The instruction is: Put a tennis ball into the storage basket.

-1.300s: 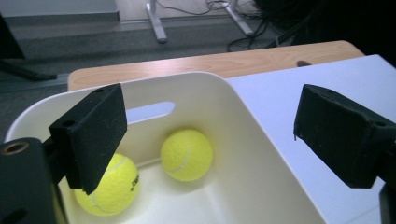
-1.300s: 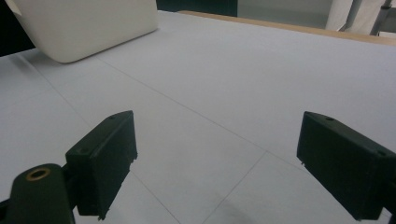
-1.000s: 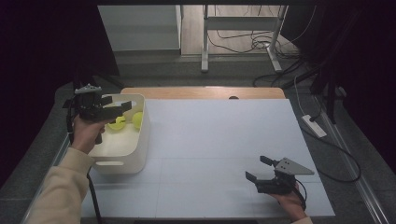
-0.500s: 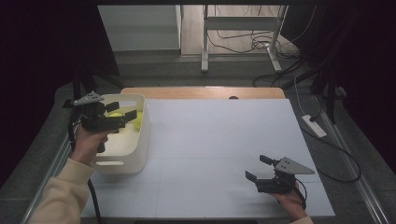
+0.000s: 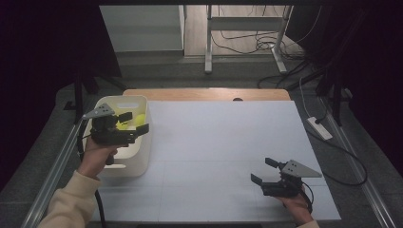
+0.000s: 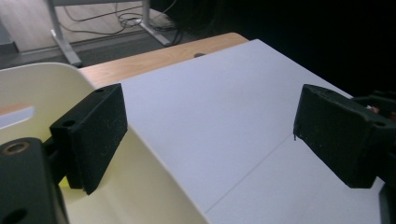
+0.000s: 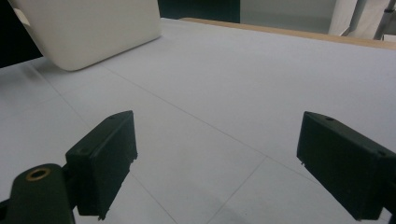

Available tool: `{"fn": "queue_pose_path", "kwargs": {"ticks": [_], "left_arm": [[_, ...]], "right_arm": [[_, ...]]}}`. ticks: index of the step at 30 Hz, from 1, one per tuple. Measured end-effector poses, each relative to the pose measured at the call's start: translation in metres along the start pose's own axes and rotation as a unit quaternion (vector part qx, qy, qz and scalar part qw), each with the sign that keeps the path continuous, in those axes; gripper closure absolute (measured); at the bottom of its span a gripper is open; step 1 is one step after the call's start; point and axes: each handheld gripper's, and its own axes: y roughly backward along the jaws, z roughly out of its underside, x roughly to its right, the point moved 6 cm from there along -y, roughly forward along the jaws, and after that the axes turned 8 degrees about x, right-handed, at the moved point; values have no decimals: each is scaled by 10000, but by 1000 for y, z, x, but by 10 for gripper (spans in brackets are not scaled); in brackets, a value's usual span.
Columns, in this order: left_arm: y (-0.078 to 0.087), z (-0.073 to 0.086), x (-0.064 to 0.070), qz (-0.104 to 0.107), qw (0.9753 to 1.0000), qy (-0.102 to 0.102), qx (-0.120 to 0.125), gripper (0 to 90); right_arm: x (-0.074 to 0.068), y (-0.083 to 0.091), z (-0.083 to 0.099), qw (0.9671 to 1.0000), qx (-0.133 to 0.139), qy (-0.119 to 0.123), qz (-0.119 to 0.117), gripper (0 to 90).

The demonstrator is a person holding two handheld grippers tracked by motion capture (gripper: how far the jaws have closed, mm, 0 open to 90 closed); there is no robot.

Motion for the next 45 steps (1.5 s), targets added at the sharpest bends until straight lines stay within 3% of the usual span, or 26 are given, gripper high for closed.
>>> {"fn": "queue_pose_path", "kwargs": {"ticks": [8, 15, 24, 32, 36, 45], "left_arm": [[-1, 14, 23, 368, 9991, -185, 30, 108], [2, 26, 40, 546, 9980, -309, 101, 108], [4, 48, 68, 977, 9938, -512, 103, 112], [2, 71, 85, 1190, 9910, -611, 27, 115], [2, 78, 87, 1212, 9907, -625, 10, 116], [-9, 120, 80, 1050, 9921, -621, -304, 117]], "right_arm": [[1, 1, -2, 10000, 18, 15, 35, 119], [0, 3, -3, 10000, 35, 0, 69, 119], [-1, 5, -3, 9999, 27, 13, 115, 119], [0, 6, -3, 9999, 40, 9, 125, 119], [0, 7, -3, 9999, 41, 17, 124, 119], [-2, 7, -2, 10000, 36, 23, 79, 119]]}}
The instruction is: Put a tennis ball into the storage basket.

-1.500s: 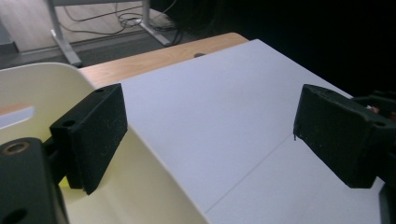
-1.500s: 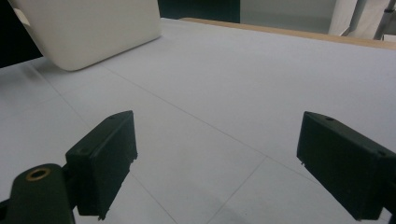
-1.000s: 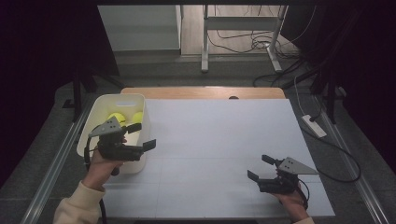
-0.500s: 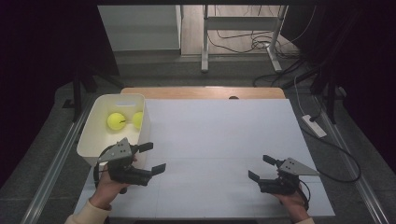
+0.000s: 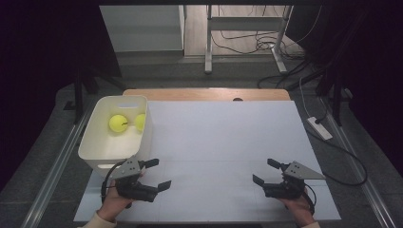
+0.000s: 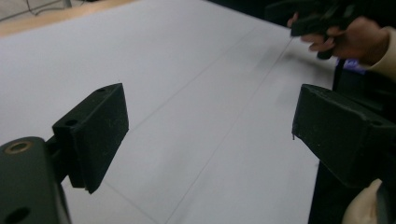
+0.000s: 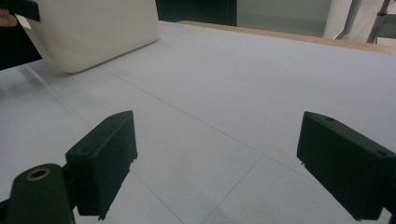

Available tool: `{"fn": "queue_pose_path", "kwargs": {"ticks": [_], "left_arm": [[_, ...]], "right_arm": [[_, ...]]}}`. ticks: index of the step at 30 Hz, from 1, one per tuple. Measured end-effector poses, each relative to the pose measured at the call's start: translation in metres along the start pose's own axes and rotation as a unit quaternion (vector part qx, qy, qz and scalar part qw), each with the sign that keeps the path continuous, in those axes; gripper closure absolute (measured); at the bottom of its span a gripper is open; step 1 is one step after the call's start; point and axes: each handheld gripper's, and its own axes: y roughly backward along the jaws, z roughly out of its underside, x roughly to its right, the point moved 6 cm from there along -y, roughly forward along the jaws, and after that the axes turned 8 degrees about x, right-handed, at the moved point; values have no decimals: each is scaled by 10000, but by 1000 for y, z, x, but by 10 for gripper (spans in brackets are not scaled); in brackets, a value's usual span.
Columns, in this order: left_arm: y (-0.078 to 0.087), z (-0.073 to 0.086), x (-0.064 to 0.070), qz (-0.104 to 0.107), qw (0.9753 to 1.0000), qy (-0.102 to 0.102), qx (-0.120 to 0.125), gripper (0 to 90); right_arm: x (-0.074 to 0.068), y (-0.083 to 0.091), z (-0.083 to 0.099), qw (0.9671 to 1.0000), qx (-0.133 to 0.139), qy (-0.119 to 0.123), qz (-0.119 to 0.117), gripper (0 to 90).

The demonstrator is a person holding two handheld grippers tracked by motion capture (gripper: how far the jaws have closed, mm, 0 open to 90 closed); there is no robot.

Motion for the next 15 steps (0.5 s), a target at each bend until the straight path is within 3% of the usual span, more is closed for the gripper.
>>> {"fn": "queue_pose_path", "kwargs": {"ticks": [7, 15], "left_arm": [[-6, 21, -9, -105, 9998, 72, -176, 113], [-8, 29, -14, -173, 9996, 13, -233, 115]], "right_arm": [[0, 1, 1, 10000, -25, -8, 0, 119], [-1, 3, 6, 9998, -165, 58, -86, 119]]}}
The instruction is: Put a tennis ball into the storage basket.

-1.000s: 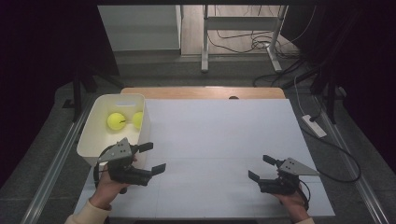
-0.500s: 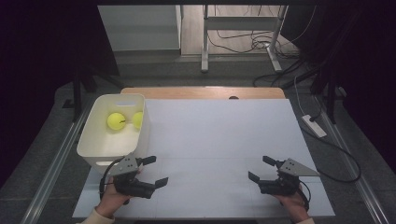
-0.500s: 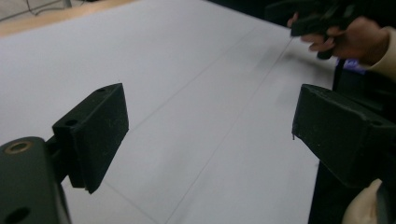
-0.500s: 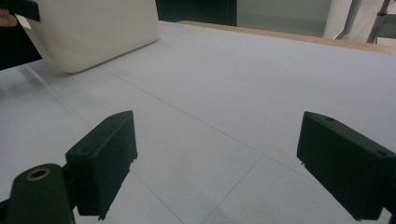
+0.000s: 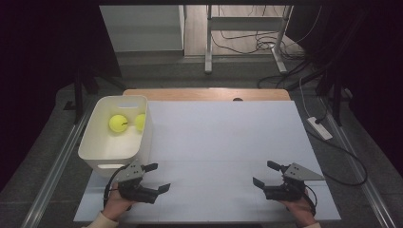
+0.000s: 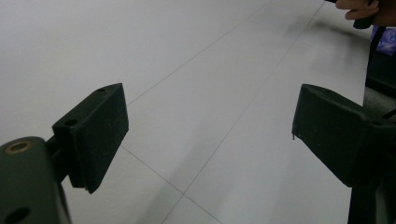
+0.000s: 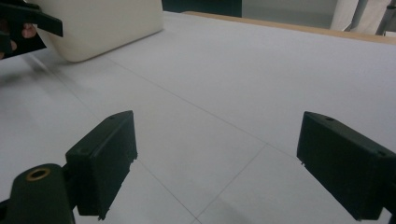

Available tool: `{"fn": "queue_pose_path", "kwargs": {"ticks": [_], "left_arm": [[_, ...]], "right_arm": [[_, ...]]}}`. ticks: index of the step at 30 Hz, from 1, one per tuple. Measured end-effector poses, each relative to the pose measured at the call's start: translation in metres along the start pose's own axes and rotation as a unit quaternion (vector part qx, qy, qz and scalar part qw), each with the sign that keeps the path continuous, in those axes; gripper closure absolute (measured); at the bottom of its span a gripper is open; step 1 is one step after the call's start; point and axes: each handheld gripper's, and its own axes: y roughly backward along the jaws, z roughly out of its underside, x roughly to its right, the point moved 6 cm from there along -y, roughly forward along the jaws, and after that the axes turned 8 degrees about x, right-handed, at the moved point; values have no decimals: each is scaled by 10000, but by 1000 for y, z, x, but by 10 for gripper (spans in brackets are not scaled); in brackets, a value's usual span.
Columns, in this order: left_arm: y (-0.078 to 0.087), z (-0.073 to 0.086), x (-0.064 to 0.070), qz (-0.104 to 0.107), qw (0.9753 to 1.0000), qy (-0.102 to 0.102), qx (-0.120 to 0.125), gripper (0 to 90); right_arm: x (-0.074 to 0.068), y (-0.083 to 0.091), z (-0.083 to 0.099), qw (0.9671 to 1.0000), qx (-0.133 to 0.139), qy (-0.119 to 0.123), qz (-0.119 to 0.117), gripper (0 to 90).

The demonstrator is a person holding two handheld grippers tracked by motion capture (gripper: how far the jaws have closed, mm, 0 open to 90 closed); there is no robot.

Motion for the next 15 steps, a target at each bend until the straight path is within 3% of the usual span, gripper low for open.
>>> {"fn": "queue_pose_path", "kwargs": {"ticks": [15], "left_arm": [[-5, 1, 3, 21, 10000, 23, -37, 111]], "right_arm": [[-1, -1, 3, 9999, -94, 42, -123, 119]]}}
